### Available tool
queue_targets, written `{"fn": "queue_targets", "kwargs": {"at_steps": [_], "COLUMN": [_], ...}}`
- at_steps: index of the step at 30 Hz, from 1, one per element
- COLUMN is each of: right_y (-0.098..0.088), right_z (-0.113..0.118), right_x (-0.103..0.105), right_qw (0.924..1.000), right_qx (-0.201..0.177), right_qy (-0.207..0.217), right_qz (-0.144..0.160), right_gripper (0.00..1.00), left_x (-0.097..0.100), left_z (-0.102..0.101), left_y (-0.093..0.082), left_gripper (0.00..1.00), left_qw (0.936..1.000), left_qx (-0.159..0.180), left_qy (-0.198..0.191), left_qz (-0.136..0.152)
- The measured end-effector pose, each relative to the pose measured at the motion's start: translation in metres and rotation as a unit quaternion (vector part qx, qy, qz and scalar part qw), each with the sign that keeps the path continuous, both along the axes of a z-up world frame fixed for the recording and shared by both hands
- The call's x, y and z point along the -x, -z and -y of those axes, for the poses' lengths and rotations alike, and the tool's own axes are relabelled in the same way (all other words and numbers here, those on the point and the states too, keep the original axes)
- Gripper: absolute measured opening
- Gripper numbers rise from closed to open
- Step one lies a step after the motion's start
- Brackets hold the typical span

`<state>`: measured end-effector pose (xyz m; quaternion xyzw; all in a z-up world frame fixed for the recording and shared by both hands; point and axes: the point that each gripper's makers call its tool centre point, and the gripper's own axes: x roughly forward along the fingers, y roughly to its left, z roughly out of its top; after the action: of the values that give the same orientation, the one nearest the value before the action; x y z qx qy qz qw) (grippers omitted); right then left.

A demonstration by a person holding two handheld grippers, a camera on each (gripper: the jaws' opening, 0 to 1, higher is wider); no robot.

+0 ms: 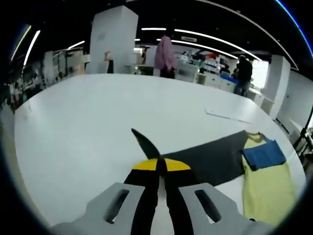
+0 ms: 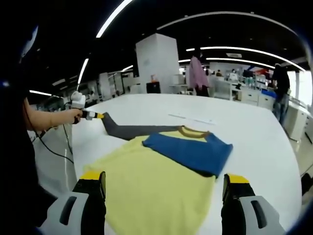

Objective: Fold the garment on the visible template until the final outline fits inside the template.

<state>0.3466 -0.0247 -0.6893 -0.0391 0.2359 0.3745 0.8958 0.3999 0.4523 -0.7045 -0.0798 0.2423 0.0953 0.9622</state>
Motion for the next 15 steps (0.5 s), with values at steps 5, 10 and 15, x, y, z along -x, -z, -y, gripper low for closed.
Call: {"fn": "queue_targets", "kwargs": {"at_steps": [5, 10, 15], "right_y": [0.000, 0.000, -0.001], "right_z": [-0.004, -0.007, -0.008], "right_x": [0.001, 0.004, 0.004], "right_qw": [1.0000, 0.9999, 0.9998], "right_qx": [-0.001, 0.002, 0.001], "right_qy": [-0.008, -0.016, -0.018], "right_qz": [0.000, 0.001, 0.002], "right_gripper": [0.99, 0.99, 0.99], "left_x": [-0.007, -0.013, -0.018], "left_z": [0.014, 0.030, 0.043], "left_y": [-0.003, -0.006, -0.012], "left_gripper": [0.01, 0.01, 0.01], "left_qw": [0.9996, 0.9987, 0.9976], "left_qx": [0.019, 0.032, 0.044], "left_qy": [0.020, 0.037, 0.046], "left_qz": [0.009, 0.015, 0.025]}}
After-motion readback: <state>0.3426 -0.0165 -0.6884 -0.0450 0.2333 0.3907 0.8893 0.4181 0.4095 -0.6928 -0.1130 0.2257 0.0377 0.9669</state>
